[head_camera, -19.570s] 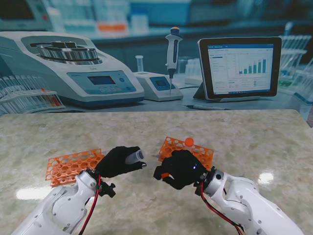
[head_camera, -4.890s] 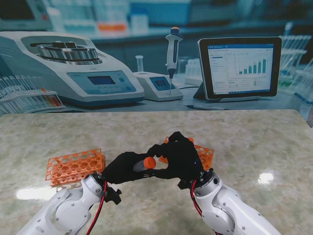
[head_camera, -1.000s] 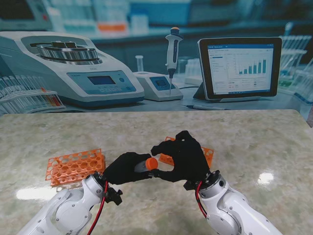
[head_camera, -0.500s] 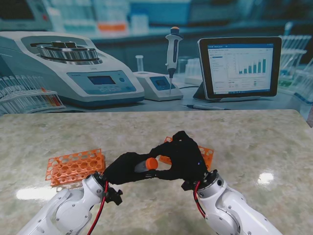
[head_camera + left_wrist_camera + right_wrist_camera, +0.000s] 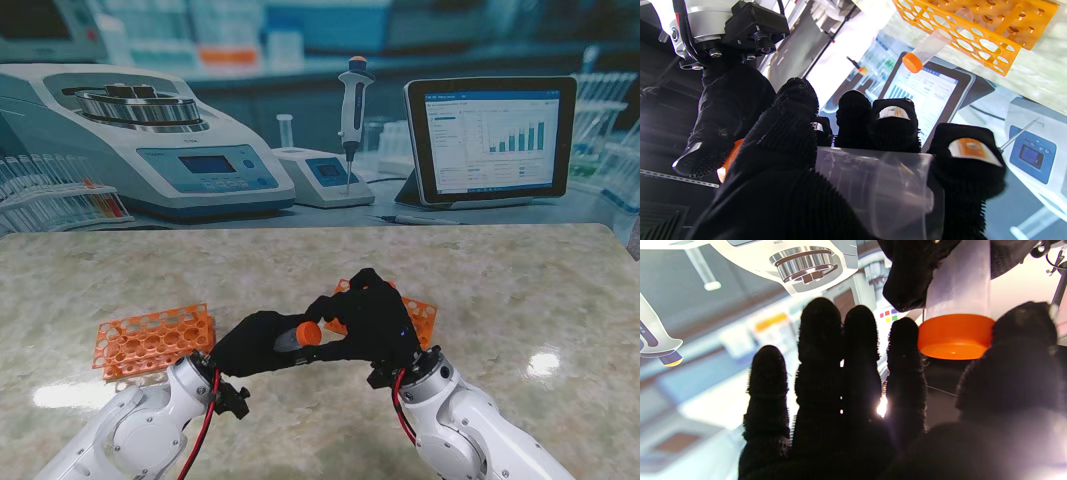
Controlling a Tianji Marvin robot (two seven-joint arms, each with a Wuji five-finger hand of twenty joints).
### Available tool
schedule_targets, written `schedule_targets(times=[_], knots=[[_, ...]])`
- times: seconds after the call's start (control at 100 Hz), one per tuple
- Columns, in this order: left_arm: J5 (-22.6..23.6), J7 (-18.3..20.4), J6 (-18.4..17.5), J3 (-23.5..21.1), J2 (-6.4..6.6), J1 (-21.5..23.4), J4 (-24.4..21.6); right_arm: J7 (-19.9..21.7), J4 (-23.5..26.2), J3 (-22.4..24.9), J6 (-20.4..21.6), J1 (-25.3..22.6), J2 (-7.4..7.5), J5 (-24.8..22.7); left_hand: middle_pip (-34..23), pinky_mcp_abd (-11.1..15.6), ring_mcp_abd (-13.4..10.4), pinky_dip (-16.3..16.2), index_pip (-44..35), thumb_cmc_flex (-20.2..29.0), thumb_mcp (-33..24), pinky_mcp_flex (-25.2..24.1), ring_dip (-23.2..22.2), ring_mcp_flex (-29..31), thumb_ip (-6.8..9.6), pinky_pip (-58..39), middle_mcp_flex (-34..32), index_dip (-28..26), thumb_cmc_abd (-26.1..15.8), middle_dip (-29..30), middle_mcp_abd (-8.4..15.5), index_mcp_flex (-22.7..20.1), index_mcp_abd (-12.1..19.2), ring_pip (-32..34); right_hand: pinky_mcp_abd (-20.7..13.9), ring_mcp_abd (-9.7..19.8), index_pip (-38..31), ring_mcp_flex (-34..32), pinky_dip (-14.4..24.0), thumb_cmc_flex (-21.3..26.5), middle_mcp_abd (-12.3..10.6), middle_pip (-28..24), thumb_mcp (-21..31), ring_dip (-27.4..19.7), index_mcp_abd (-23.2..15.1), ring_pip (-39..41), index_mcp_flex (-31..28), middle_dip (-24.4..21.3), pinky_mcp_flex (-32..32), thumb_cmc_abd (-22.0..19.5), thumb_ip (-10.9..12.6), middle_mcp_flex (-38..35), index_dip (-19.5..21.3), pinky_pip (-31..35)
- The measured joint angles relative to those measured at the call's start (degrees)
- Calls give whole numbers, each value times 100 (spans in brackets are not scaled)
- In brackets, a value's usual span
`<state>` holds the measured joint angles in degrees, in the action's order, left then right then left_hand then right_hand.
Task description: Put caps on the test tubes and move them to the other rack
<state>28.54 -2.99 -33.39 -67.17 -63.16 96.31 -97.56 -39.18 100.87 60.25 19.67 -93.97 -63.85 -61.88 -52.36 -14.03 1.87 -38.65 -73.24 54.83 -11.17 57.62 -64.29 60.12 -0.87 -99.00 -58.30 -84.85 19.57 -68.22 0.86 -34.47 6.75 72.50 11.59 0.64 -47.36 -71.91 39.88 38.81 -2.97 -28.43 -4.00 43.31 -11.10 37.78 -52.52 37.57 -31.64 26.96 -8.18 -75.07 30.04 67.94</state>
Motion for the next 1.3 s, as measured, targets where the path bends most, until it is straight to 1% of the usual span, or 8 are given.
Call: schedule_targets(times=[0.05,0.1,0.13,0.21,0.8,0.98,1.13,1.3], knots=[[0,0,0,0,0,0,0,-2,-2,-9,-13,2,0,-1,0,0,0,0,0,0,0,0,0,0,0,0,0,0,0,0,0,0,0,0,0,0,-7,0,0,5,-1,-15,0,1,8,0,-10,42,-24,0,0,-57,0,25],[1,-1,0,-1,0,0,1,-9,-9,-28,-32,13,0,-3,0,0,0,0,-1,0,0,0,0,0,0,0,0,0,0,0,0,0,0,0,0,1,-110,0,0,-540,-5,-24,1298,1,62,0,-14,62,-51,248,-270,-76,0,48],[3,-1,0,-1,1,0,1,-17,-18,-45,-48,23,0,-5,0,0,0,0,-1,0,0,0,0,0,0,0,0,0,0,0,0,0,0,0,0,2,-181,-69,0,-749,-7,-67,1769,1,73,34,-15,107,-73,353,-393,-130,0,85],[4,-1,-1,-1,1,0,2,-55,-47,-93,-96,59,-2,-6,0,-1,0,2,-1,0,0,0,0,0,0,0,0,0,0,0,0,0,0,0,0,10,-313,-130,0,-984,-25,-156,2173,12,74,262,-85,154,-137,417,-501,-206,5,93],[13,-9,1,-9,3,7,9,-261,-242,-334,-394,255,-68,58,0,-8,0,37,-1,0,0,21,1,0,0,-1,0,0,-1,0,1,0,-64,0,-45,21,-427,-249,1,-1674,-102,-617,2549,69,-178,1105,-903,389,-330,418,-528,-512,695,304],[14,-10,3,-14,2,6,19,-267,-314,-394,-450,328,-86,102,0,-11,0,41,-1,0,0,34,1,0,0,-1,0,0,-1,0,1,0,-132,0,-49,21,-336,-250,33,-1913,-115,-963,2736,69,-236,1381,-1177,530,-332,418,-465,-561,1089,373],[17,-12,2,-15,2,7,18,-266,-349,-430,-501,368,-102,124,0,-12,0,41,-1,0,0,40,1,0,0,-1,0,0,-1,0,1,1,-136,0,-53,21,-279,-251,74,-2246,-148,-1441,3058,69,-314,1809,-1516,588,-339,418,-290,-573,1843,439],[17,-13,2,-15,1,8,16,-215,-364,-448,-548,395,-113,171,0,-12,0,41,0,0,0,42,1,0,0,-1,0,0,-1,0,1,2,-142,0,-58,17,-487,-252,76,-2465,-159,-1967,3136,78,-438,2241,-1737,642,-403,418,-179,-577,2121,545]])
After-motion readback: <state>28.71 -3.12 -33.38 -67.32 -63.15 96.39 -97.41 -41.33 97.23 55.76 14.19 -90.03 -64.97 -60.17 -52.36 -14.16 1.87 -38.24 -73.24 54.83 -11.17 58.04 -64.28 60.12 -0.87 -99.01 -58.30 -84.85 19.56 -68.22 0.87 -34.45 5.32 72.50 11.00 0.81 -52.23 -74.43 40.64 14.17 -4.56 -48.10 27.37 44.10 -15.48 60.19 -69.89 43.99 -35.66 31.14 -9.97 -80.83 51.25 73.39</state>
